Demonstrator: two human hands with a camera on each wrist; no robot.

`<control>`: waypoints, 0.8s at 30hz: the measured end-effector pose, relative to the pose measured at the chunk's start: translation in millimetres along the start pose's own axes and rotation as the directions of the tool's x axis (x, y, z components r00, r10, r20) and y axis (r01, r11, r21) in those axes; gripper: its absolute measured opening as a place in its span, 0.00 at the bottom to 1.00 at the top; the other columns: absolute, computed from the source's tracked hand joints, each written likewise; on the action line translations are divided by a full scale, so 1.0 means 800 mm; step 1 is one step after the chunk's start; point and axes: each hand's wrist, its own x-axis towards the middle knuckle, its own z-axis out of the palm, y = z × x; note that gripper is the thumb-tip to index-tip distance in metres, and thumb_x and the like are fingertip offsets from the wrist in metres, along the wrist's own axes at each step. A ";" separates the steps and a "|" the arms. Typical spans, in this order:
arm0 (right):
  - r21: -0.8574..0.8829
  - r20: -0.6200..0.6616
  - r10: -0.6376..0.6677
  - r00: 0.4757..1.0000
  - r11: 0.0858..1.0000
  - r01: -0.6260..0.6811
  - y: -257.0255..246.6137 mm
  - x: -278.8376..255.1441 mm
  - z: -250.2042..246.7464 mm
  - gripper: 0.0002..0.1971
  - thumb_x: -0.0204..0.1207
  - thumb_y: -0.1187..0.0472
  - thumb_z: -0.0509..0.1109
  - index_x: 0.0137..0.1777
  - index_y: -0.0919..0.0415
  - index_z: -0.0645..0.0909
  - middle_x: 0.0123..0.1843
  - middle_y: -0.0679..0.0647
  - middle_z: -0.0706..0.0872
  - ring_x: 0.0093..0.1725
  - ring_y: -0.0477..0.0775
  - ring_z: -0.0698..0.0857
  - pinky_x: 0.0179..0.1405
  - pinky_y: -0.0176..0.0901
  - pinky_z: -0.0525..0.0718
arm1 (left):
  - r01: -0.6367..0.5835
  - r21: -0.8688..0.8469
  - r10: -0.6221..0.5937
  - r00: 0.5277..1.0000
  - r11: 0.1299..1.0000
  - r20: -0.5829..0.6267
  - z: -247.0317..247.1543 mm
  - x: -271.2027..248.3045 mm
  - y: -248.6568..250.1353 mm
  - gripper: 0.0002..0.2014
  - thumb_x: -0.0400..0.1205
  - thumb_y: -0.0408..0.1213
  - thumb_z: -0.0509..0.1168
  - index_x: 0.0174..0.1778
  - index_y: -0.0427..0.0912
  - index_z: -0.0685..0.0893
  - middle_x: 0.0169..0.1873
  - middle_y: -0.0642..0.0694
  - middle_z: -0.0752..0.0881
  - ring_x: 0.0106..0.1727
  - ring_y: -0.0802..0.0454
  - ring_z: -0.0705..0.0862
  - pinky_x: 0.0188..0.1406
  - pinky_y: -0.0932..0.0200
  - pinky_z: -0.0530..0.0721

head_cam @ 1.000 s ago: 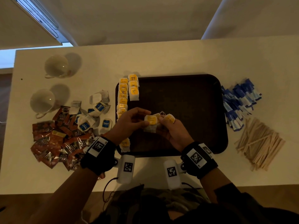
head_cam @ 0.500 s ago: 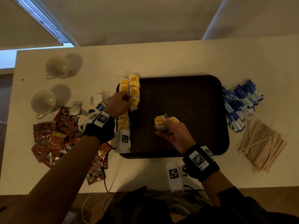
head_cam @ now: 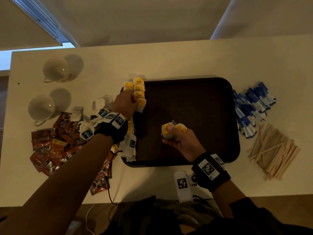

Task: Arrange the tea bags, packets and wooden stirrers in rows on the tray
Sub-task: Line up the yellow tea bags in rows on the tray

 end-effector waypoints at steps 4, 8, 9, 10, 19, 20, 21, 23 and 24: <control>-0.016 0.013 -0.006 1.000 1.000 0.006 0.001 0.002 0.001 0.08 0.79 0.63 0.66 0.55 0.64 0.80 0.58 0.61 0.84 0.58 0.57 0.84 0.49 0.46 0.89 | 0.033 0.017 -0.033 0.999 0.999 -0.003 0.003 -0.002 -0.002 0.05 0.76 0.36 0.65 0.46 0.40 0.80 0.48 0.38 0.82 0.48 0.41 0.81 0.41 0.53 0.74; -0.001 0.004 0.005 1.000 1.000 -0.005 0.001 0.002 0.002 0.07 0.79 0.64 0.66 0.55 0.63 0.79 0.58 0.60 0.83 0.58 0.56 0.83 0.47 0.45 0.89 | 0.087 0.040 -0.086 0.996 0.995 -0.027 0.004 -0.006 -0.002 0.08 0.77 0.38 0.63 0.48 0.40 0.80 0.50 0.38 0.82 0.50 0.41 0.81 0.41 0.54 0.73; -0.003 0.006 0.000 1.000 1.000 0.000 0.001 0.001 0.002 0.07 0.80 0.64 0.65 0.55 0.63 0.79 0.58 0.60 0.83 0.57 0.56 0.83 0.47 0.45 0.89 | 0.100 0.043 -0.099 0.995 0.994 -0.030 0.003 -0.007 -0.002 0.08 0.77 0.39 0.63 0.48 0.40 0.80 0.51 0.39 0.81 0.50 0.41 0.81 0.41 0.54 0.72; -0.006 0.009 -0.005 1.000 1.000 0.005 0.001 0.001 0.002 0.06 0.80 0.64 0.65 0.54 0.63 0.79 0.57 0.60 0.83 0.57 0.55 0.83 0.48 0.45 0.89 | 0.110 0.051 -0.109 0.994 0.993 -0.029 0.002 -0.007 -0.001 0.09 0.77 0.40 0.63 0.49 0.41 0.80 0.51 0.39 0.81 0.50 0.40 0.81 0.42 0.53 0.73; -0.006 0.023 -0.005 1.000 1.000 0.005 0.001 -0.003 0.004 0.08 0.80 0.64 0.65 0.57 0.63 0.79 0.58 0.60 0.82 0.57 0.56 0.83 0.45 0.43 0.89 | 0.040 0.111 -0.033 0.997 0.993 -0.066 0.003 -0.018 0.007 0.08 0.79 0.39 0.62 0.52 0.43 0.77 0.54 0.42 0.80 0.52 0.41 0.81 0.42 0.53 0.70; -0.006 0.026 -0.006 1.000 1.000 0.006 0.001 -0.003 0.004 0.09 0.80 0.64 0.65 0.58 0.64 0.79 0.58 0.61 0.82 0.57 0.56 0.83 0.45 0.43 0.89 | 0.035 0.141 -0.029 0.998 0.989 -0.049 0.005 -0.018 0.006 0.08 0.80 0.40 0.60 0.52 0.43 0.79 0.55 0.42 0.81 0.53 0.41 0.81 0.42 0.53 0.71; -0.006 0.027 -0.007 1.000 1.000 0.007 0.001 -0.003 0.005 0.10 0.80 0.64 0.65 0.60 0.65 0.78 0.59 0.61 0.82 0.57 0.56 0.83 0.45 0.43 0.89 | 0.036 0.160 -0.030 0.999 0.986 -0.042 0.006 -0.018 0.006 0.09 0.81 0.42 0.59 0.52 0.42 0.79 0.54 0.42 0.82 0.53 0.41 0.81 0.42 0.53 0.72; -0.007 0.024 -0.011 1.000 1.000 0.011 0.002 -0.003 0.004 0.14 0.79 0.64 0.66 0.64 0.67 0.77 0.60 0.62 0.82 0.58 0.56 0.83 0.46 0.43 0.90 | 0.040 0.181 -0.033 0.999 0.983 -0.043 0.007 -0.017 0.006 0.11 0.82 0.43 0.58 0.53 0.42 0.80 0.54 0.41 0.83 0.52 0.41 0.82 0.43 0.52 0.75; -0.006 0.025 -0.014 1.000 1.000 0.014 0.003 -0.003 0.004 0.16 0.79 0.64 0.66 0.65 0.68 0.76 0.61 0.62 0.82 0.58 0.57 0.83 0.46 0.44 0.90 | 0.036 0.190 -0.029 0.999 0.981 -0.040 0.007 -0.018 0.007 0.11 0.82 0.43 0.59 0.53 0.42 0.81 0.54 0.41 0.83 0.53 0.41 0.82 0.44 0.51 0.75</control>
